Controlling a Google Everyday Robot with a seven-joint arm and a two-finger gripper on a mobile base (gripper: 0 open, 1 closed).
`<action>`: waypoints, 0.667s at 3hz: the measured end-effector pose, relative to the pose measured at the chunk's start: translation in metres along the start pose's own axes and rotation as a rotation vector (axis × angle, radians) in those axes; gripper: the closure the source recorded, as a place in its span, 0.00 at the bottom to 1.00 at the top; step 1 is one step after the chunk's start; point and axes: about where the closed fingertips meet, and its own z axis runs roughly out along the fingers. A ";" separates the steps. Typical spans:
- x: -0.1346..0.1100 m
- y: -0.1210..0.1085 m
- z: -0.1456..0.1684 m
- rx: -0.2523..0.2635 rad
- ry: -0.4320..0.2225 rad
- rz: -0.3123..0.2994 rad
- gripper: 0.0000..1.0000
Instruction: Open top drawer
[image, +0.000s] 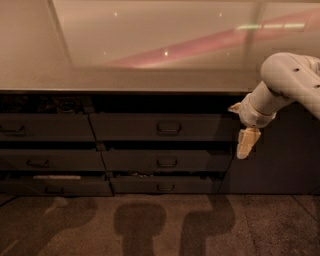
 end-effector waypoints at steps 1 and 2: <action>0.003 -0.001 0.003 -0.002 0.015 0.007 0.00; 0.028 -0.018 0.018 -0.049 0.019 0.070 0.00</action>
Offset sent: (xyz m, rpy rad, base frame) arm 0.0451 -0.0571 -0.0413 0.0089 0.1646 -0.1350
